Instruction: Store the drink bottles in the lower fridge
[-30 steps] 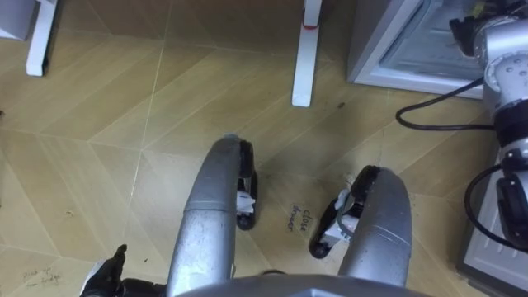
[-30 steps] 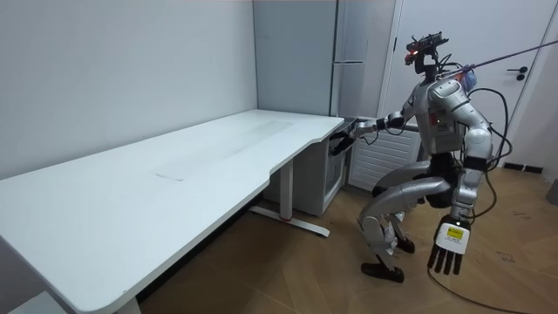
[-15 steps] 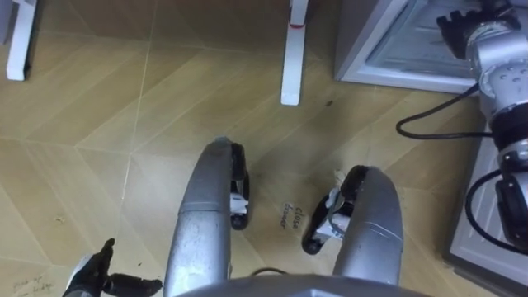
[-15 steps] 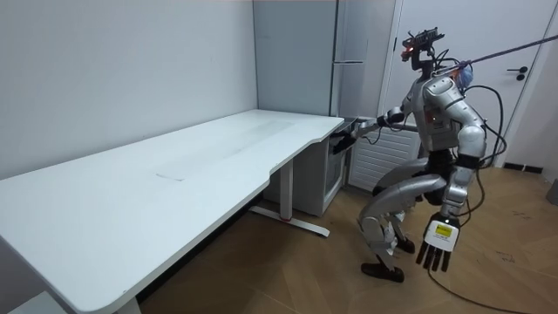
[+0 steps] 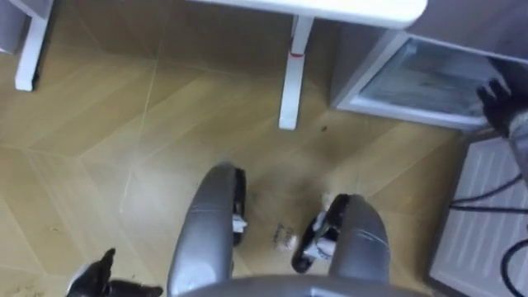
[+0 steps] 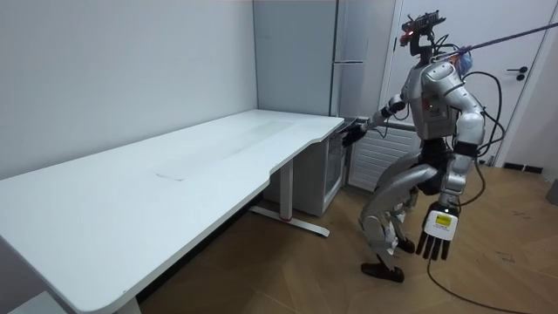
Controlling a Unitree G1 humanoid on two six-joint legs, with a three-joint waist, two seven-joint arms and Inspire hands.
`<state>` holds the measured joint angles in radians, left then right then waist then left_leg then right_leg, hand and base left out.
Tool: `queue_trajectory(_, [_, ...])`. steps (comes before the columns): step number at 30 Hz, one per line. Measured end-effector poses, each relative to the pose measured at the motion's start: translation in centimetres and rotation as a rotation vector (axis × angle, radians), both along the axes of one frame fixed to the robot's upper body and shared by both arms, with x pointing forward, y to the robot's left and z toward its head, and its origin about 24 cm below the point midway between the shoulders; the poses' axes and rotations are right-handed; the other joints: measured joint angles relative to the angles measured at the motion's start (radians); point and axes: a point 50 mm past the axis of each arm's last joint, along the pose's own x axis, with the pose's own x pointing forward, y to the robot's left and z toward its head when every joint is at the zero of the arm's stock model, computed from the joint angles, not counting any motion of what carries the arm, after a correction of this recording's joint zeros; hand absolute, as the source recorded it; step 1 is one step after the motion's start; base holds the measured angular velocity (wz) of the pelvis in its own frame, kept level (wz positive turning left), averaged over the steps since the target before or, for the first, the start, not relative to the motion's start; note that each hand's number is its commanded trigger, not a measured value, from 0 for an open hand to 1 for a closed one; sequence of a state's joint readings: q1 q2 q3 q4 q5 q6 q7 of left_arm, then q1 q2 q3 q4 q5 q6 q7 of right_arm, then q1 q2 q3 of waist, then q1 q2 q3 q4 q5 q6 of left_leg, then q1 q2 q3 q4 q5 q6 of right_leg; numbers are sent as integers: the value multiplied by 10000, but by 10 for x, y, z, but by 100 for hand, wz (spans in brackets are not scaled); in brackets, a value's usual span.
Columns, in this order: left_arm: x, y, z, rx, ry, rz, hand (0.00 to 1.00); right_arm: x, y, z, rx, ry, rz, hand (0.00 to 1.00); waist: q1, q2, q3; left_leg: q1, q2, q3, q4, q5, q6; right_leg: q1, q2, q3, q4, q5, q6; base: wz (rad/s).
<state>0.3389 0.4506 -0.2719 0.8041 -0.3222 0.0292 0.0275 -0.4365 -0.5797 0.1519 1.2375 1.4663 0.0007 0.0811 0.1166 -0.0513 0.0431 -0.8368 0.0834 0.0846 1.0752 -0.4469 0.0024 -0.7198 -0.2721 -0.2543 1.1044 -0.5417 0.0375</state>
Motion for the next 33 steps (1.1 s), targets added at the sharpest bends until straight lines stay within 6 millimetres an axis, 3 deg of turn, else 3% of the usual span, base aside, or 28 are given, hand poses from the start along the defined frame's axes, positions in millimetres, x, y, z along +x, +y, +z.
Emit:
queue_trajectory(5, [7, -6, -7, -45, 143, 275, 0, -33, 14, -39, 910, 1036, -555, 0, -22, 140, -45, 1295, 97, -15, -1357, 318, -87, 1428, 441, -243, -1701, 522, 70, -4])
queue_trajectory(9, [3, -13, -14, -191, 430, 639, 0, -69, 20, -65, 1211, 2243, -633, 0, -3, 329, -160, 2444, 66, 85, -2509, 548, -120, 2572, 670, -279, -3017, 931, 180, -1])
queue_trajectory(15, [-9, -11, -17, -106, 516, 1951, 0, -115, 31, -92, 1859, 3154, -1213, 0, -102, 211, -182, 4521, 14, 186, -4083, 800, -318, 4671, 909, -508, -4712, 1260, 235, 1])
queue_trajectory(16, [-16, -13, -19, -101, 658, 2130, 0, -123, 30, -94, 2026, 3158, -1628, 0, -232, 216, -256, 4847, -34, 122, -4306, 825, -347, 5012, 933, -595, -5005, 1273, 260, 15])
queue_trajectory(18, [-24, -15, -20, -164, 764, 2430, 0, -129, 24, -93, 2216, 2905, -2314, 0, -440, 154, -322, 5284, -56, 100, -4614, 859, -396, 5485, 1005, -649, -5424, 1341, 307, 9])
queue_trajectory(23, [-45, -13, -18, 176, 1110, 2722, 0, -137, 16, -89, 2076, 2637, -2726, 0, -810, -128, -383, 6705, -126, 196, -5720, 1100, -502, 6897, 1177, -766, -6673, 1709, 353, -2])
queue_trajectory(28, [-50, -10, -17, 333, 1166, 2890, 0, -117, 10, -75, 1295, 2179, -2064, 0, -1179, -383, -392, 7484, -82, 227, -6638, 1412, -595, 7755, 1504, -770, -7874, 2269, 309, -4])
queue_trajectory(31, [-46, -9, -16, 436, 976, 3036, 0, -109, 1, -64, 121, 2521, -1262, 0, -1315, -521, -431, 7705, -152, 286, -7121, 1633, -571, 7931, 1528, -782, -8330, 2520, 319, -3])
queue_trajectory(33, [-43, -8, -16, 502, 910, 2917, 0, -104, -6, -57, -705, 2841, -748, 0, -1349, -588, -417, 7944, -215, 305, -7532, 1826, -558, 7960, 1505, -722, -8362, 2639, 328, -5])
